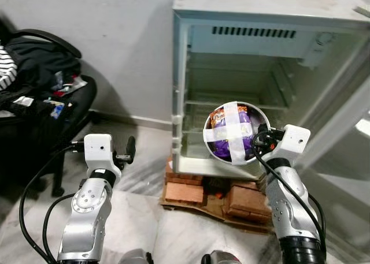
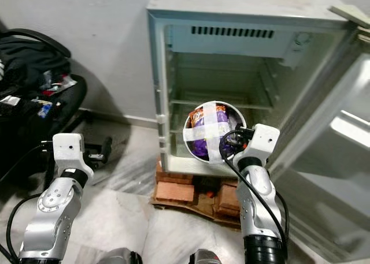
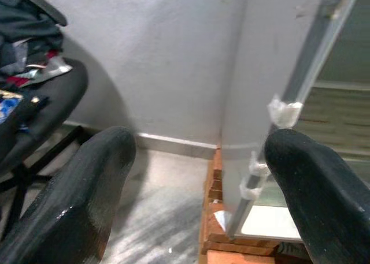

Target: Restocking fridge

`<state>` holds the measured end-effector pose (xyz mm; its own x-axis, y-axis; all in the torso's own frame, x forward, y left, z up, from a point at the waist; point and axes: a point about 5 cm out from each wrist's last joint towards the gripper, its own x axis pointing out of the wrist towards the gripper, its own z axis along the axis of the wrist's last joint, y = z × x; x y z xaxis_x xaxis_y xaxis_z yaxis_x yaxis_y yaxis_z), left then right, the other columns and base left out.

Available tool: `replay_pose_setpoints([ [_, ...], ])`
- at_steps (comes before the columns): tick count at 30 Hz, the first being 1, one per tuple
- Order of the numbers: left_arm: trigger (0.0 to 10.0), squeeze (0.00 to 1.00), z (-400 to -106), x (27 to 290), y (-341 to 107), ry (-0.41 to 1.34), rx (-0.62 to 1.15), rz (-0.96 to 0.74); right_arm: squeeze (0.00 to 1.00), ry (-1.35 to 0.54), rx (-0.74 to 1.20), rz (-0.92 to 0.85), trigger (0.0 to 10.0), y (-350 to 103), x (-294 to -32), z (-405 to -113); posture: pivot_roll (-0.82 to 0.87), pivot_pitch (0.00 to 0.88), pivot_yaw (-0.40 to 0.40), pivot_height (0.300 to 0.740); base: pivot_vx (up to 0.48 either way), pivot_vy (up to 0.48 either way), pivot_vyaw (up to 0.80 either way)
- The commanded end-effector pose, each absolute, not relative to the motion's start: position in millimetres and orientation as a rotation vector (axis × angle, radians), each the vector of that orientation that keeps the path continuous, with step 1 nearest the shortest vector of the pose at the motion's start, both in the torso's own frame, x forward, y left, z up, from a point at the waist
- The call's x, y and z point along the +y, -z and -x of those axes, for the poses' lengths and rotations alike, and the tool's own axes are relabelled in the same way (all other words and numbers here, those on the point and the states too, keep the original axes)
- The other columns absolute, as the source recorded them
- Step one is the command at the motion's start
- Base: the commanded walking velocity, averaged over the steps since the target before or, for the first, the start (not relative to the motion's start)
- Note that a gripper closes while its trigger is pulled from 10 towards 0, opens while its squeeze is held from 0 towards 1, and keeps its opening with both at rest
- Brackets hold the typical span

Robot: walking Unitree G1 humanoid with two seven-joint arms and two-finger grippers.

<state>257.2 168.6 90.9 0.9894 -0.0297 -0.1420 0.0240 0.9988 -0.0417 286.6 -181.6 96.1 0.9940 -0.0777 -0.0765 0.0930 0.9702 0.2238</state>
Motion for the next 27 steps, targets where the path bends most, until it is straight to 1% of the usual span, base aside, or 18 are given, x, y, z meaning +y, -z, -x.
replay_pose_setpoints([
  [1,10.0,0.00,-256.5,172.1,-91.7,0.022,0.140,0.040,0.00,0.083,0.042,-0.229,10.0,-101.4,-179.6,-288.5,0.02,0.045,-0.017,0.740,0.262,0.000,0.00],
  [27,10.0,0.00,-255.6,170.2,-90.9,0.019,0.146,0.051,0.00,0.065,0.059,-0.230,10.0,-97.4,-175.5,-288.0,0.02,0.055,-0.018,0.740,0.304,0.000,0.00],
])
